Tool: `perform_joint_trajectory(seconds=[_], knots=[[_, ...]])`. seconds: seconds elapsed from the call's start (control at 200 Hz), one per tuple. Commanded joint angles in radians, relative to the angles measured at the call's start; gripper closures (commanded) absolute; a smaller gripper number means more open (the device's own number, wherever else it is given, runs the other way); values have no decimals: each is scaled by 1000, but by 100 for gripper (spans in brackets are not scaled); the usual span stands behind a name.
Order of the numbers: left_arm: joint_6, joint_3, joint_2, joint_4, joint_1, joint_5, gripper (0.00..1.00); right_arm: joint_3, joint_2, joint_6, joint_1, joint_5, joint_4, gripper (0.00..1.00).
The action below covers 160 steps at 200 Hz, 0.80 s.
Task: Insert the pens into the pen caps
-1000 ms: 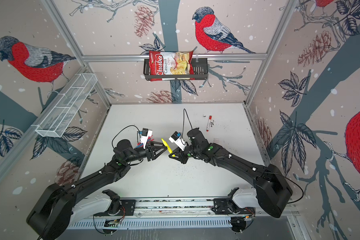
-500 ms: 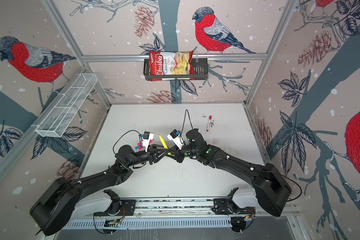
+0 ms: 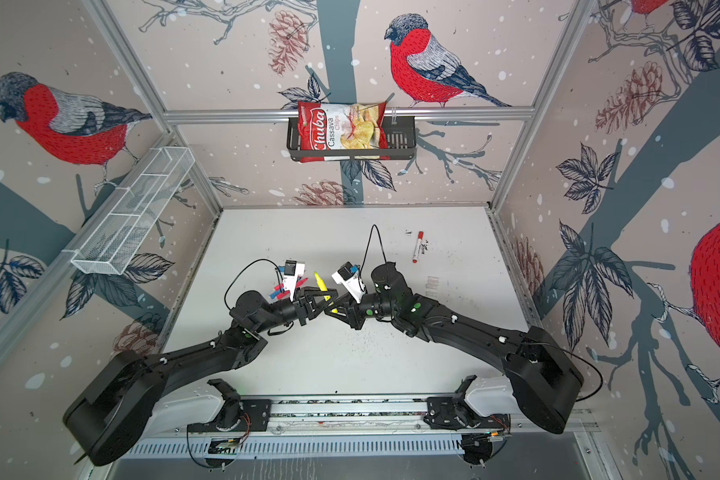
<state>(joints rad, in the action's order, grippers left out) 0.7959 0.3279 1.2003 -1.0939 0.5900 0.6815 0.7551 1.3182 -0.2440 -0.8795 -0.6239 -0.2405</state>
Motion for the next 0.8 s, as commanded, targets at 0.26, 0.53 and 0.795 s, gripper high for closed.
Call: perform_joint_trajectory(seconds=[0.26, 0.53, 0.795], knots=[[-40, 15, -25, -43, 1, 20, 100, -4, -27, -46, 1, 28, -46, 71], [-225, 70, -123, 268, -3, -68, 100, -10, -188, -19, 102, 159, 140, 42], [-402, 131, -162, 602, -3, -219, 100, -28, -333, -110, 373, 430, 310, 32]])
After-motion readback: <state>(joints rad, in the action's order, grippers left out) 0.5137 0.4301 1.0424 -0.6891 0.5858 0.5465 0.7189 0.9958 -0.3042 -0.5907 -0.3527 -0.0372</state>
